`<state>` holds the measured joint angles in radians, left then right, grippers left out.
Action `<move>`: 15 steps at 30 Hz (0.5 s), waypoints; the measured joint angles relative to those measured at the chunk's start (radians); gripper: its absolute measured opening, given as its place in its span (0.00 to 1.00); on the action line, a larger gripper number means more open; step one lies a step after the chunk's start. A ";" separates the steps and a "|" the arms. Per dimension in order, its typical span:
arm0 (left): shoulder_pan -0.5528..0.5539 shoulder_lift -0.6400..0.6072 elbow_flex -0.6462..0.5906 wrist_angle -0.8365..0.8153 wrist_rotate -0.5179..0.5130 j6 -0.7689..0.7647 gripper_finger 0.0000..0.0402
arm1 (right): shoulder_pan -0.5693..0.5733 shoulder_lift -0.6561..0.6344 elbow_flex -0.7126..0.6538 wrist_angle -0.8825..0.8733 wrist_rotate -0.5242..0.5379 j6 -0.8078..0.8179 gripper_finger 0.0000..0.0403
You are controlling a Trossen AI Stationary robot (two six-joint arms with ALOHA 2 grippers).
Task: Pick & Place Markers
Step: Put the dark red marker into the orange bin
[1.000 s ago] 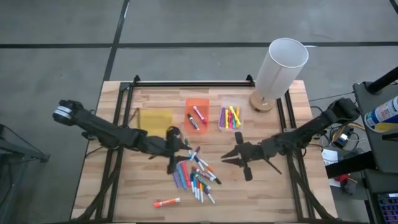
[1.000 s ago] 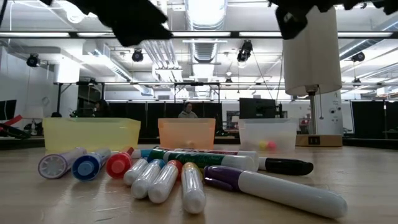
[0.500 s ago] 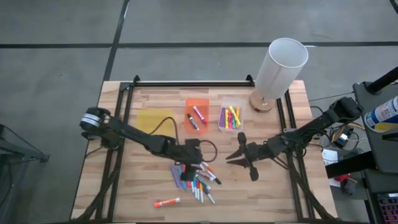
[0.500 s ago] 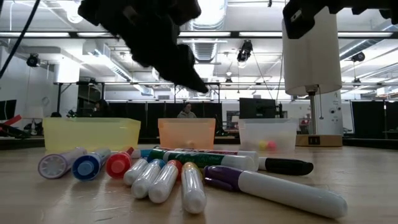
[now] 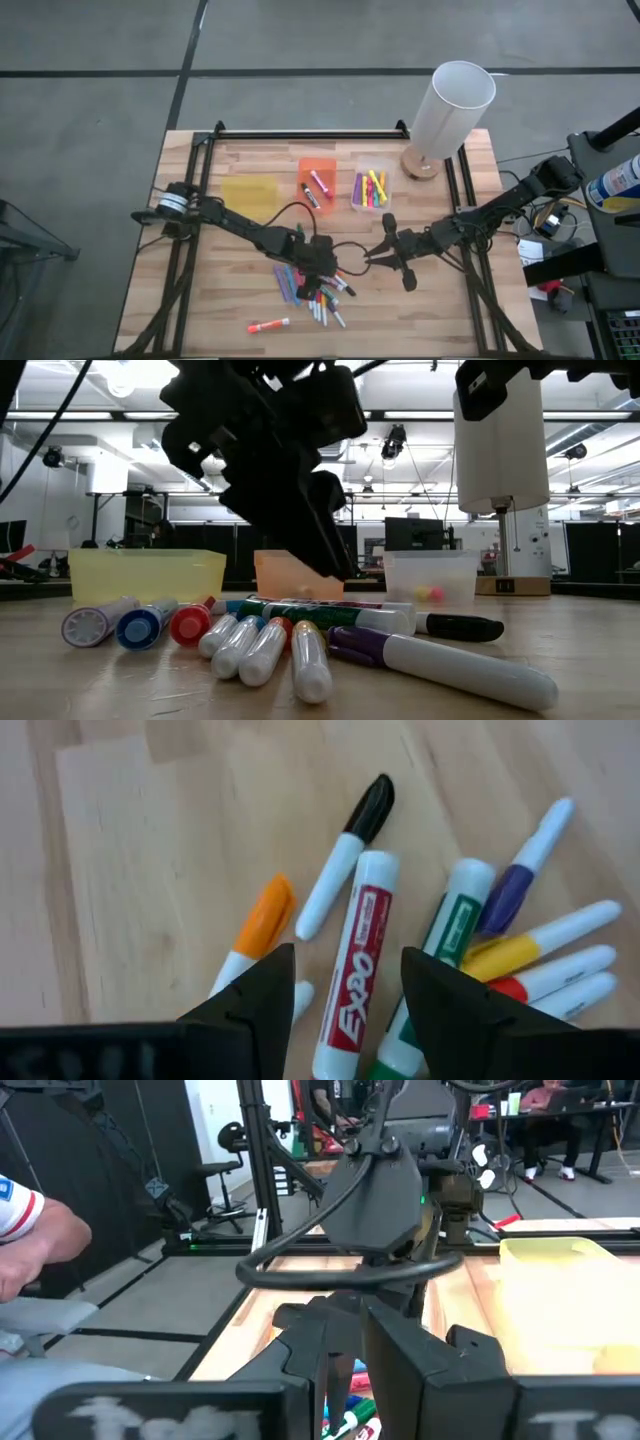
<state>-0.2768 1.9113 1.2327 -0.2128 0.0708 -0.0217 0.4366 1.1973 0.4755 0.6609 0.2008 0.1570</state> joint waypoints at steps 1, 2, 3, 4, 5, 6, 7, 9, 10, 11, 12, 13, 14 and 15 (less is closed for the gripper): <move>0.000 0.008 0.005 -0.008 0.000 0.001 0.44 | 0.000 0.000 0.000 0.000 0.000 0.000 0.15; -0.001 0.016 0.008 -0.010 0.000 0.002 0.44 | 0.000 0.000 0.000 0.000 0.000 0.000 0.15; -0.002 0.024 0.009 -0.012 0.000 0.002 0.44 | 0.000 0.000 0.000 0.000 0.000 0.000 0.15; -0.004 0.029 0.009 -0.015 0.000 0.003 0.44 | 0.000 0.000 0.000 -0.001 0.000 0.000 0.15; -0.004 0.033 0.009 -0.015 0.000 0.004 0.44 | 0.000 0.000 0.000 -0.003 0.000 -0.001 0.15; -0.006 0.035 0.010 -0.013 0.000 0.007 0.44 | 0.000 0.000 0.000 -0.002 0.000 -0.003 0.15; -0.006 0.038 0.010 -0.011 0.000 0.013 0.44 | 0.000 0.000 0.000 -0.002 0.000 -0.003 0.15; -0.008 0.044 0.010 -0.011 -0.001 0.020 0.44 | 0.000 0.000 0.000 -0.003 0.000 -0.003 0.15; -0.008 0.047 0.010 -0.012 -0.003 0.020 0.44 | 0.000 0.000 0.000 -0.003 0.000 -0.003 0.15; -0.008 0.048 0.010 -0.012 -0.005 0.021 0.44 | 0.000 0.000 0.000 -0.003 0.000 -0.003 0.15; -0.008 0.048 0.010 -0.012 -0.005 0.023 0.44 | 0.000 0.000 0.000 -0.003 0.000 -0.003 0.15; -0.008 0.048 0.010 -0.012 -0.006 0.028 0.44 | 0.000 0.000 0.000 -0.003 0.000 -0.003 0.15; -0.008 0.048 0.010 -0.012 -0.006 0.032 0.44 | 0.000 0.000 0.000 -0.002 0.000 -0.003 0.15; -0.008 0.048 0.010 -0.012 -0.006 0.038 0.44 | 0.000 0.000 0.000 -0.003 0.000 -0.003 0.15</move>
<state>-0.2844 1.9591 1.2430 -0.2249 0.0650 0.0160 0.4366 1.1976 0.4755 0.6583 0.2009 0.1535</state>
